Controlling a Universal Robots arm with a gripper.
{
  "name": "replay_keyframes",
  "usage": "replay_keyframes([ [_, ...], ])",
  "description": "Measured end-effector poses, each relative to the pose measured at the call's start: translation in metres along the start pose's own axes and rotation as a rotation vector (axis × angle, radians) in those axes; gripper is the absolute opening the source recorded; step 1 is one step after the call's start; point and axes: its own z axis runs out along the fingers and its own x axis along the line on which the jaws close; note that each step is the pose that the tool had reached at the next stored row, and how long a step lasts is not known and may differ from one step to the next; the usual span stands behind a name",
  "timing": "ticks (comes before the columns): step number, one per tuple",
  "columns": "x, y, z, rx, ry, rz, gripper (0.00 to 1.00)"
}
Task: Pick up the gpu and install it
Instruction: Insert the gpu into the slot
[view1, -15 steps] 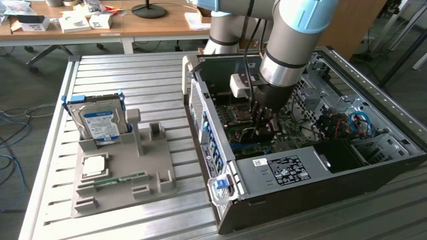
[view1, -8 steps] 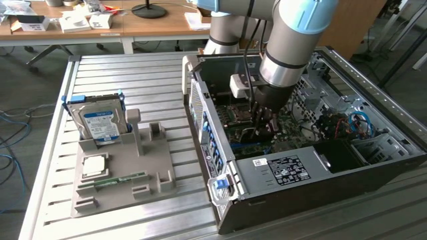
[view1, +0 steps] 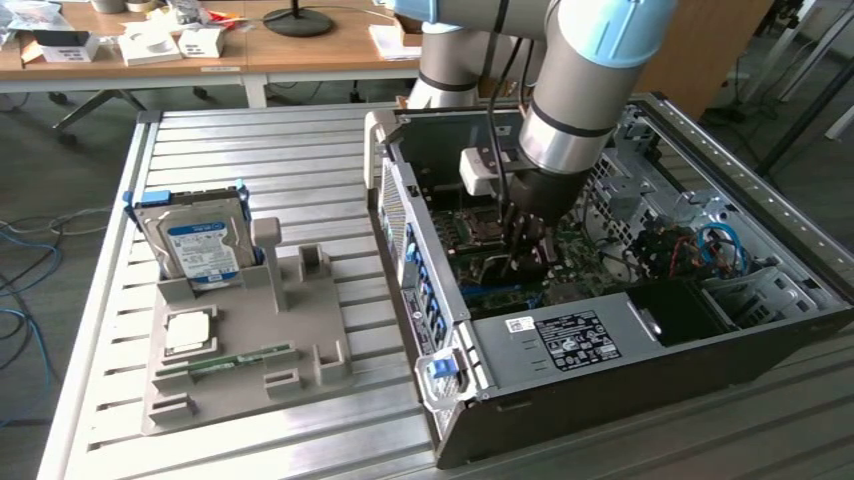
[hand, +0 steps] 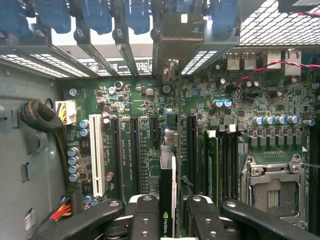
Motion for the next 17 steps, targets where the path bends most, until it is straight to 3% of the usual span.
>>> replay_keyframes([
  [17,-0.0001,0.0002,-0.002,0.0009,-0.0013,0.0,0.26],
])
